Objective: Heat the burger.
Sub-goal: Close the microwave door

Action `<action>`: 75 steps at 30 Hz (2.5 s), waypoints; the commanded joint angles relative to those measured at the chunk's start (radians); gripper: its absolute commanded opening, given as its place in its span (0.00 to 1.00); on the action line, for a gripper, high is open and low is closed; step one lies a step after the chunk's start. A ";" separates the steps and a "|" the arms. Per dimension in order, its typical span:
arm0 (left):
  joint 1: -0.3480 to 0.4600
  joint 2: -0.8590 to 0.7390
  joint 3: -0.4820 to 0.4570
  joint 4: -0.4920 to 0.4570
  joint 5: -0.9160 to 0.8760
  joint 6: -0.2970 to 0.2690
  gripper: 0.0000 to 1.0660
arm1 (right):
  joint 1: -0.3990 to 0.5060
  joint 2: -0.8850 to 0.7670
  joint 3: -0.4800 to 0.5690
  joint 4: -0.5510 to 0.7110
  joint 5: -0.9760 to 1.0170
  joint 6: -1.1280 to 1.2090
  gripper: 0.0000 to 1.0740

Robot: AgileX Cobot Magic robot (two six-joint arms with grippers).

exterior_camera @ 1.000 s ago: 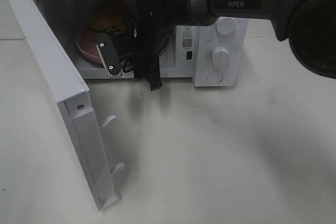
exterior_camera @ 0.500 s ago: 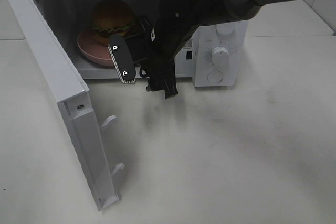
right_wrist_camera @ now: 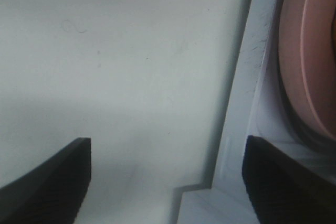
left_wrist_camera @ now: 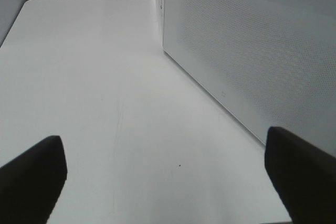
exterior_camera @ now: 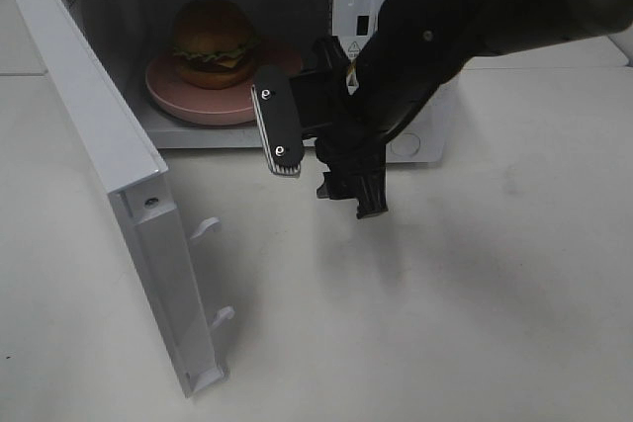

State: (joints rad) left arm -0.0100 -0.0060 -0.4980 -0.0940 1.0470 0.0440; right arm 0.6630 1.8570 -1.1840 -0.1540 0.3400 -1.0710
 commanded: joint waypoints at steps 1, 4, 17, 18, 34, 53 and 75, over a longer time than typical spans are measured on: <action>-0.005 -0.024 0.005 -0.008 -0.017 0.000 0.91 | -0.002 -0.049 0.047 -0.012 0.023 0.046 0.71; -0.005 -0.024 0.005 -0.008 -0.017 0.000 0.91 | -0.003 -0.108 0.114 -0.036 0.059 0.118 0.71; -0.005 -0.024 0.005 -0.008 -0.017 0.000 0.91 | -0.003 -0.383 0.256 -0.052 0.319 0.735 0.71; -0.005 -0.024 0.005 -0.008 -0.017 0.000 0.91 | -0.003 -0.383 0.256 -0.052 0.319 0.735 0.71; -0.005 -0.024 0.005 -0.008 -0.017 0.000 0.91 | -0.003 -0.653 0.256 -0.048 0.726 1.168 0.71; -0.005 -0.024 0.005 -0.008 -0.017 0.000 0.91 | -0.003 -0.994 0.437 -0.048 0.773 1.191 0.71; -0.005 -0.024 0.005 -0.008 -0.017 0.000 0.91 | -0.435 -1.578 0.633 0.085 0.738 1.056 0.71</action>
State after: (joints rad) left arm -0.0100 -0.0060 -0.4980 -0.0940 1.0470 0.0440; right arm 0.2500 0.3220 -0.5620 -0.0810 1.0920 0.0190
